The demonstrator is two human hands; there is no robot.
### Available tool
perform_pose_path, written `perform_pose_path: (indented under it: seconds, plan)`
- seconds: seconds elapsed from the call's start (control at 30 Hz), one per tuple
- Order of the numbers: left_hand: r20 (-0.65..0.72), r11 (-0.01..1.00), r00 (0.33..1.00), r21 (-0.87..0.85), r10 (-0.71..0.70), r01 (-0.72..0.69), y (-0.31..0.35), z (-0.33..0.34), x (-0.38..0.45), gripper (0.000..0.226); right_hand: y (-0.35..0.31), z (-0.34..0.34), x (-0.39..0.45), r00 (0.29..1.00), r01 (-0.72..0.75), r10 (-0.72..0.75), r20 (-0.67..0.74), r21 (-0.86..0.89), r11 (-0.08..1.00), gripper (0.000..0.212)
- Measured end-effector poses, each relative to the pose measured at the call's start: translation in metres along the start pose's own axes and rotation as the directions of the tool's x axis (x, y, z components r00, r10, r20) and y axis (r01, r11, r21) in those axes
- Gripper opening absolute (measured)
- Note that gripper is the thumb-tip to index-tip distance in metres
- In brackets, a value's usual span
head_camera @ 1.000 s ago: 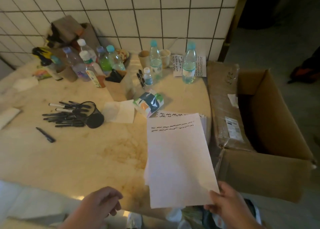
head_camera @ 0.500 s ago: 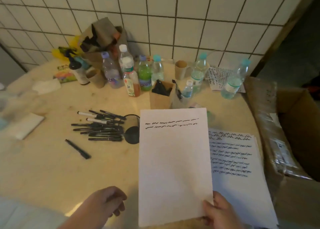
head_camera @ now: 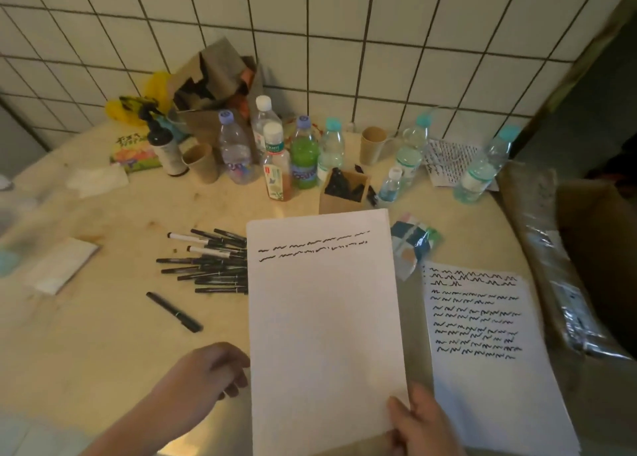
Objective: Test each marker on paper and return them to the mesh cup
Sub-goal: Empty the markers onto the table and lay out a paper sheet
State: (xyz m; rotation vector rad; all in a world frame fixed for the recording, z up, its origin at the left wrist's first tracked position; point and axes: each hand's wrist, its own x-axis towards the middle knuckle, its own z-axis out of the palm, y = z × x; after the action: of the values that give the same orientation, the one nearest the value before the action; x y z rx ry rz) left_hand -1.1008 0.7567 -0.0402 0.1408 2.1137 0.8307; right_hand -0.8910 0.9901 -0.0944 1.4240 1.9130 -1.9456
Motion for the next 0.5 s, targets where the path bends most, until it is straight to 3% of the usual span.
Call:
perform_pose_path:
  seconds: [0.2,0.3,0.5]
  plan:
    - [0.006,0.998,1.000,0.067,-0.003,0.002,-0.010,-0.013,-0.013,0.023,-0.001,0.013,0.004,0.992,0.027,-0.025,0.125,-0.015,1.000,0.013]
    - [-0.016,1.000,1.000,0.001,-0.001,0.001,-0.022,-0.030,-0.014,0.024,-0.004,0.032,0.010,0.985,0.060,-0.049,0.168,-0.062,0.996,0.014]
    - [-0.228,0.963,0.971,-0.239,0.068,-0.123,-0.044,-0.075,0.009,0.038,0.001,0.090,0.030,0.971,0.004,-0.003,0.238,-0.003,1.000,0.026]
